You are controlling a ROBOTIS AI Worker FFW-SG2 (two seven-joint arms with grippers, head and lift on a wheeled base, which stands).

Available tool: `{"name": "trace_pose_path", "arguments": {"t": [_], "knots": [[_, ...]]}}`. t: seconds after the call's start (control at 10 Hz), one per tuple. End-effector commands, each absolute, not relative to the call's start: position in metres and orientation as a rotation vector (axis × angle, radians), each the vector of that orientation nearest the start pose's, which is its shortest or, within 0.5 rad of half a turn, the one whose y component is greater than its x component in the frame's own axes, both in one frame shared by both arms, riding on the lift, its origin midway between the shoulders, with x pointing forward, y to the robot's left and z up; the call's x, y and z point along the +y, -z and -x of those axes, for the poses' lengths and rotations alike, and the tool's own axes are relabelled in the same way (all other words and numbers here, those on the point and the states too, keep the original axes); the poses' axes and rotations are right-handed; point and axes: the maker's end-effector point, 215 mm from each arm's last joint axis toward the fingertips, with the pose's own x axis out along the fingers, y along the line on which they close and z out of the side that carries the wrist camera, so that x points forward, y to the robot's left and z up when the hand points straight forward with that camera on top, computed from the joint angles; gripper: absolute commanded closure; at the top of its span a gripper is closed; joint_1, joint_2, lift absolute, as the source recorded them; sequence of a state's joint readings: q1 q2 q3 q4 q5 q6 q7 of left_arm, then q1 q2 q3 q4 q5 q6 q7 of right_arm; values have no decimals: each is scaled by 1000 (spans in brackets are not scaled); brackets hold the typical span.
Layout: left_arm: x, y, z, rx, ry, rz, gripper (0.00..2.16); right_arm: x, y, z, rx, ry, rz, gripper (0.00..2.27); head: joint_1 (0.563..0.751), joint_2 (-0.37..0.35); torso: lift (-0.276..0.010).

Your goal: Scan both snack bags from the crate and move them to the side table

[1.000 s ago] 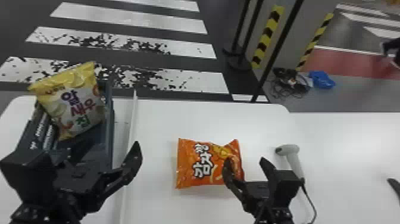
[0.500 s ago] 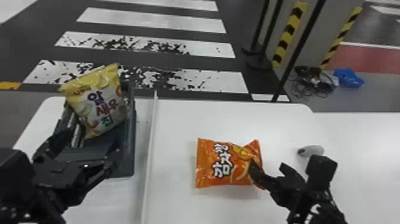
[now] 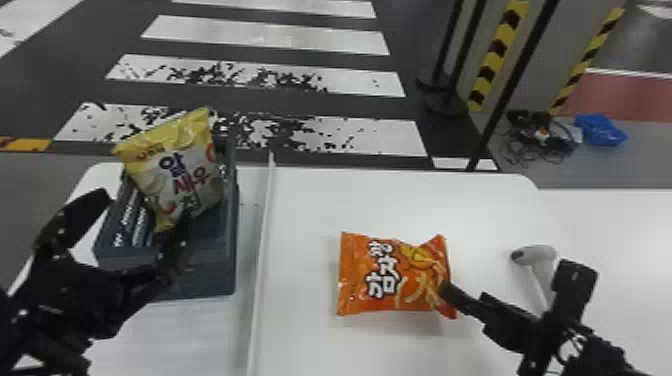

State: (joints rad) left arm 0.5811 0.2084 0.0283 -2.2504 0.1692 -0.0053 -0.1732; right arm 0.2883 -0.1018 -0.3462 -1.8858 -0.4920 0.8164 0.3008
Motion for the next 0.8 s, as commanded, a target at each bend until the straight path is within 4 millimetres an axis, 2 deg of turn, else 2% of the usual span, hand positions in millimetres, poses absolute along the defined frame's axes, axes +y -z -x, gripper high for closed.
{"name": "trace_pose_path", "arguments": {"t": [0.0, 0.3, 0.5, 0.7], "knots": [[210, 250, -419, -147, 279, -2, 70, -297, 492, -437, 660, -168, -570, 76, 695, -127, -99], [212, 262, -417, -134, 283, 6, 76, -306, 505, -443, 699, -184, -607, 76, 695, -117, -99], [216, 273, -418, -119, 281, 23, 80, -297, 514, -442, 732, -207, -657, 76, 695, -119, -99], [218, 281, -420, -108, 282, 39, 80, -281, 515, -442, 757, -258, -739, 107, 695, -107, -99]]}}
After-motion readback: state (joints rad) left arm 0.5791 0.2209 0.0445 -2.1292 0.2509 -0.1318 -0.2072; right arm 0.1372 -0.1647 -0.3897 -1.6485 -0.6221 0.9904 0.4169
